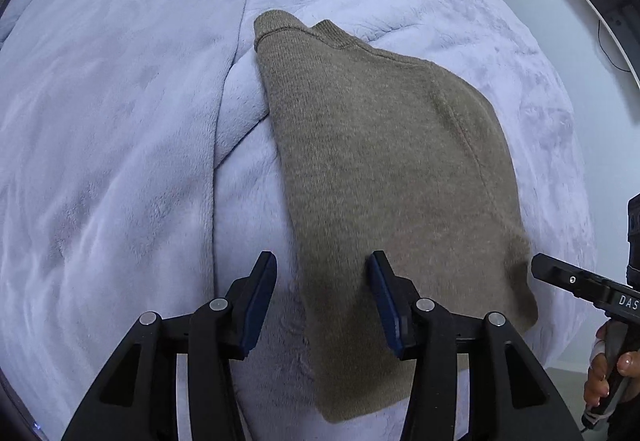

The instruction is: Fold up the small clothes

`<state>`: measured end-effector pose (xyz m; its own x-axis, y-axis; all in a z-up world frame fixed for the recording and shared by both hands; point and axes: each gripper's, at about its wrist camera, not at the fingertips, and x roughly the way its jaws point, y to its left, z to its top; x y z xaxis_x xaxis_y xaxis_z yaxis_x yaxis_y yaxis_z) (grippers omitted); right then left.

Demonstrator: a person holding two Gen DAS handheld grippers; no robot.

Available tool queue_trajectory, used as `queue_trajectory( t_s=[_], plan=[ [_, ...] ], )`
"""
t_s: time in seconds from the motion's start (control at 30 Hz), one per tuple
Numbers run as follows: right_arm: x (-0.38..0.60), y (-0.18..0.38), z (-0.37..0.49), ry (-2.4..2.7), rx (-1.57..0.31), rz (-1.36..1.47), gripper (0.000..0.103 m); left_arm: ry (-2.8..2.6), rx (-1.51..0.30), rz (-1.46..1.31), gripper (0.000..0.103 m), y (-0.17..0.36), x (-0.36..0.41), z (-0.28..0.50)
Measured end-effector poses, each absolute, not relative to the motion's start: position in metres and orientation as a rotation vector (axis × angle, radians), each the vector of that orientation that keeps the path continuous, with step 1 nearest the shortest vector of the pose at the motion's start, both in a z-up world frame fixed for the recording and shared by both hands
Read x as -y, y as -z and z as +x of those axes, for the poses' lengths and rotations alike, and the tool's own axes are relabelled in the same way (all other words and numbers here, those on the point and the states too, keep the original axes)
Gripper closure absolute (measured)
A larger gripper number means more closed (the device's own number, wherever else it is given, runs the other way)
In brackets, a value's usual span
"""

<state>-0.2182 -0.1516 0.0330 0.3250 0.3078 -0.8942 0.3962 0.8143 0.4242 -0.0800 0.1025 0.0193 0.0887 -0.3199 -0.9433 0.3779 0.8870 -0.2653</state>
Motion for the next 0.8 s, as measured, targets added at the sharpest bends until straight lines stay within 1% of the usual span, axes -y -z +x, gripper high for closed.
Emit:
queue_trajectory(
  t_s=[0.03, 0.13, 0.2, 0.23, 0.27, 0.3, 0.37, 0.47, 0.7, 0.77, 0.8],
  plan=[
    [0.147, -0.035, -0.224, 0.061, -1.270, 0.680, 0.048, 0.520, -1.395, 0.048, 0.053, -0.020, -0.106, -0.085],
    [0.140, -0.027, -0.242, 0.068, -1.305, 0.708, 0.049, 0.519, -1.424, 0.055, 0.053, -0.019, -0.113, -0.096],
    [0.138, -0.018, -0.253, 0.090, -1.327, 0.741, 0.061, 0.514, -1.438, 0.085, 0.053, -0.014, -0.115, -0.104],
    [0.136, -0.011, -0.252, 0.112, -1.339, 0.757, 0.075, 0.516, -1.444, 0.097, 0.047, -0.012, -0.116, -0.108],
    [0.134, -0.005, -0.252, 0.142, -1.351, 0.766, 0.076, 0.506, -1.454, 0.116, 0.043, -0.010, -0.116, -0.112],
    [0.136, 0.000, -0.256, 0.172, -1.355, 0.783, 0.078, 0.498, -1.462, 0.133, 0.043, -0.007, -0.117, -0.115],
    [0.141, 0.013, -0.261, 0.217, -1.358, 0.851, 0.078, 0.497, -1.479, 0.139, 0.043, -0.005, -0.119, -0.121],
    [0.148, 0.016, -0.270, 0.241, -1.346, 0.922, 0.078, 0.491, -1.481, 0.147, 0.043, -0.011, -0.124, -0.127],
    [0.140, 0.003, -0.269, 0.294, -1.365, 0.853, 0.075, 0.476, -1.480, 0.158, 0.043, -0.026, -0.139, -0.137],
    [0.137, 0.000, -0.260, 0.316, -1.371, 0.843, 0.069, 0.475, -1.480, 0.148, 0.043, -0.030, -0.143, -0.139],
    [0.136, -0.002, -0.260, 0.331, -1.375, 0.832, 0.068, 0.477, -1.478, 0.143, 0.043, -0.032, -0.146, -0.139]
  ],
)
